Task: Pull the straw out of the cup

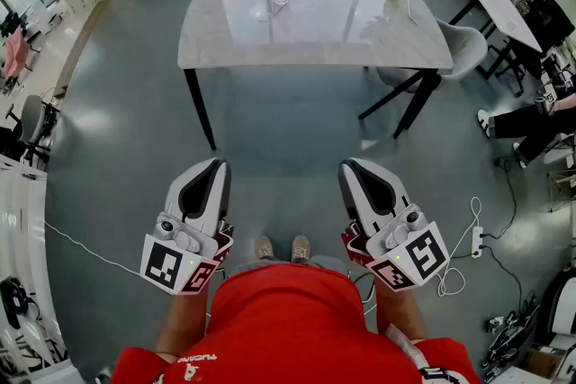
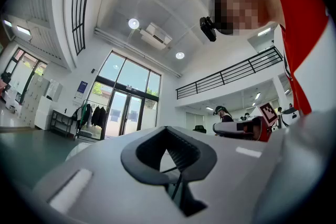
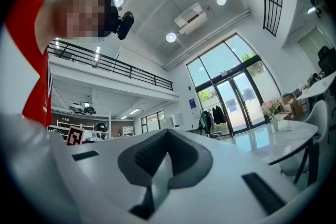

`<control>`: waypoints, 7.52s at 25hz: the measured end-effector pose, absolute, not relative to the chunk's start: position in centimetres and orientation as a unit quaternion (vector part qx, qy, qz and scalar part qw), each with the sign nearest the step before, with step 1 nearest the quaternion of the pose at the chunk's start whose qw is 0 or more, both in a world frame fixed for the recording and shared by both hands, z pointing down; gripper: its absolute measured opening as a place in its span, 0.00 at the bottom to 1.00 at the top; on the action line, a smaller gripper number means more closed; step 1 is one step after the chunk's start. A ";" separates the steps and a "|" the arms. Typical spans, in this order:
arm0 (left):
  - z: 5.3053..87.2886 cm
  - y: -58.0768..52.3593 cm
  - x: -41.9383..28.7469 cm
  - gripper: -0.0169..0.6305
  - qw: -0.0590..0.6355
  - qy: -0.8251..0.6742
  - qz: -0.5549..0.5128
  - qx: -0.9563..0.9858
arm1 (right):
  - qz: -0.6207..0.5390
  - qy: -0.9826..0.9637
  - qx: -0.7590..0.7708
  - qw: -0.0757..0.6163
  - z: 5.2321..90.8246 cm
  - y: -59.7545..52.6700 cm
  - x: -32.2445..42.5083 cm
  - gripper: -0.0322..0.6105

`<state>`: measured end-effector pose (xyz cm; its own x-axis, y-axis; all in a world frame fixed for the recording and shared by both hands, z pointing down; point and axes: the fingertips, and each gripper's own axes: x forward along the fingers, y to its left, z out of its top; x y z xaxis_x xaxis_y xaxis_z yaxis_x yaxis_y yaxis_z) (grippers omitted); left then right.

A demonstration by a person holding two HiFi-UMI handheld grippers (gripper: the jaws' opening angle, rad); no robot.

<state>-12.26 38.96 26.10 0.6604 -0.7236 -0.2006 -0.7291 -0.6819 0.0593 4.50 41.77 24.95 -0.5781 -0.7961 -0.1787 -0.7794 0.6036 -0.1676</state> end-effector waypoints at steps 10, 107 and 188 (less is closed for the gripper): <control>25.8 38.9 -11.9 0.03 0.017 0.407 0.103 -0.907 | -0.036 0.891 -0.437 0.121 24.9 41.4 5.0 0.05; 30.5 -21.9 -6.8 0.03 0.004 0.465 0.066 -0.883 | -0.010 0.913 -0.407 0.019 28.7 -22.6 8.2 0.05; 40.6 -31.9 -7.1 0.03 -0.070 0.436 0.000 -0.897 | -0.033 0.872 -0.374 -0.313 48.6 -42.5 0.9 0.09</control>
<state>-7.13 -31.86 40.58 0.6192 -0.7829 0.0602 -0.7828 -0.6095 0.1253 0.91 -42.49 48.56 -0.5237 -0.6318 0.5715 -0.6737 0.7177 0.1761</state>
